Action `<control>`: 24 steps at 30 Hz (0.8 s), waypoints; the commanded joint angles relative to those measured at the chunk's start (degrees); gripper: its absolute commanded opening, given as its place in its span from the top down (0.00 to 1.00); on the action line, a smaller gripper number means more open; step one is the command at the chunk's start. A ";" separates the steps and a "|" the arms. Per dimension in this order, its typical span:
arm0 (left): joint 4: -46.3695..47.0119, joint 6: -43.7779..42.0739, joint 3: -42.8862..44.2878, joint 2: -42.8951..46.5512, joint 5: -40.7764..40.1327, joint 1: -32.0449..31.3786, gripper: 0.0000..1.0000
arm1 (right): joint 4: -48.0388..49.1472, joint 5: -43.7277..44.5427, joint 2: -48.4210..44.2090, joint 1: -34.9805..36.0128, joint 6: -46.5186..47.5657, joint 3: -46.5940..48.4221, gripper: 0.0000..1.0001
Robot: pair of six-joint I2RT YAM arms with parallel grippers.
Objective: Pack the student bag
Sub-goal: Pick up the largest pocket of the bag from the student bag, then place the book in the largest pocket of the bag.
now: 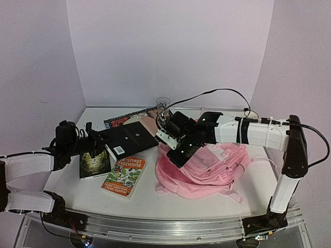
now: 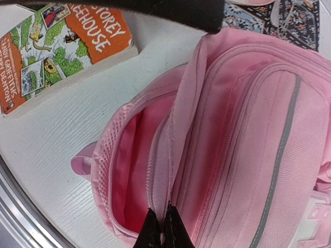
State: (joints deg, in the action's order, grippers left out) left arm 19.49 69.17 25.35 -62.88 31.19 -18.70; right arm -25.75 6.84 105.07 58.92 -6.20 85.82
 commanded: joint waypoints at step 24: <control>12.21 7.16 10.26 -7.19 -7.38 -20.30 1.00 | -1.39 17.23 -8.41 -0.14 -1.08 14.15 1.00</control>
State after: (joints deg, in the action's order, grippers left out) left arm 19.09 76.28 27.13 -66.25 26.20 -36.72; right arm -31.95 22.81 101.67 58.74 -7.25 97.25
